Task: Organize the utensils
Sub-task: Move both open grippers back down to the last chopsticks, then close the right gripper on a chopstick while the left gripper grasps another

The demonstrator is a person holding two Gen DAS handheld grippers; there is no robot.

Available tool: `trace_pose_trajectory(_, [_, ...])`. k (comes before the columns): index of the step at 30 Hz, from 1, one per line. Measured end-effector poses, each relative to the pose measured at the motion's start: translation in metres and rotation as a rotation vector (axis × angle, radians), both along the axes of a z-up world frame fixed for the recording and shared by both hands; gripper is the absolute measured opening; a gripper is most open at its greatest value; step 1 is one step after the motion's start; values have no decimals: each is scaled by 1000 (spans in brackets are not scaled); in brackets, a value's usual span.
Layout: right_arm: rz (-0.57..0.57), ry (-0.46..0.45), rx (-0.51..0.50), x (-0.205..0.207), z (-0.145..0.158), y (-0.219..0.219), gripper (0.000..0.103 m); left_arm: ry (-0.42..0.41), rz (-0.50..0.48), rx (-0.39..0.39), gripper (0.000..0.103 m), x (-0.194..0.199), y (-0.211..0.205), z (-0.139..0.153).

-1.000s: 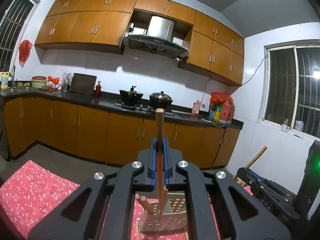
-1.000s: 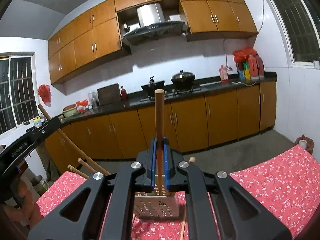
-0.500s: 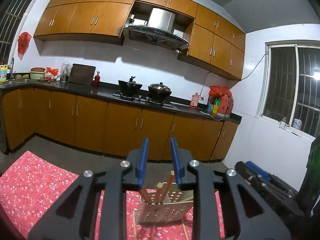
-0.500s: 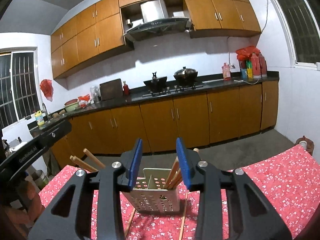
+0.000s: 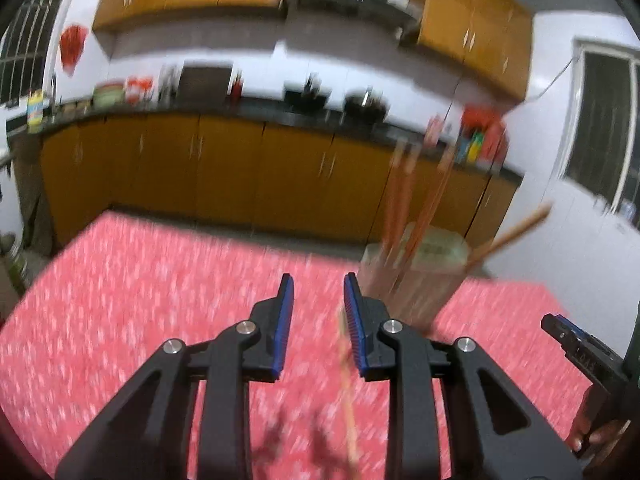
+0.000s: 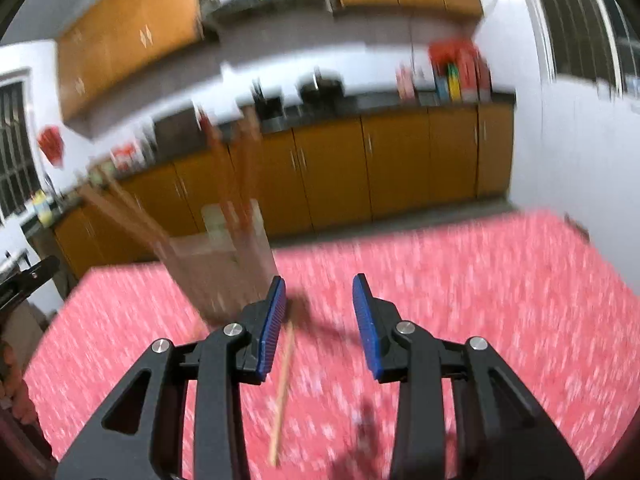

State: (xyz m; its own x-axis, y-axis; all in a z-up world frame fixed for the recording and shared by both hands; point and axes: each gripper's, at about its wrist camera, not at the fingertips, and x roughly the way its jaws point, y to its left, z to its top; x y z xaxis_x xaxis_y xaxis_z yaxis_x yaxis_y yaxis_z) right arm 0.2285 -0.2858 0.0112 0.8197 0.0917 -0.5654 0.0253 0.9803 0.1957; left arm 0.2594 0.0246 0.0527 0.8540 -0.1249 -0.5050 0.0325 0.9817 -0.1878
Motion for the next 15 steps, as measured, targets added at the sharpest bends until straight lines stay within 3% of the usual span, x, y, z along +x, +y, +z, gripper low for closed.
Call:
trace_pose_trajectory(6, [96,195,-4,9,-57,38,31,213,-37,22,27,9,-13,-69])
trace_pose_trajectory(10, [121,229,-81,12,-74,60,31,247,-68,39,27,6,-26,-84])
trace_pose_trajectory(15, [117,261,-82,14,-88,64,28,272,-97,51,27,10,-33,-91])
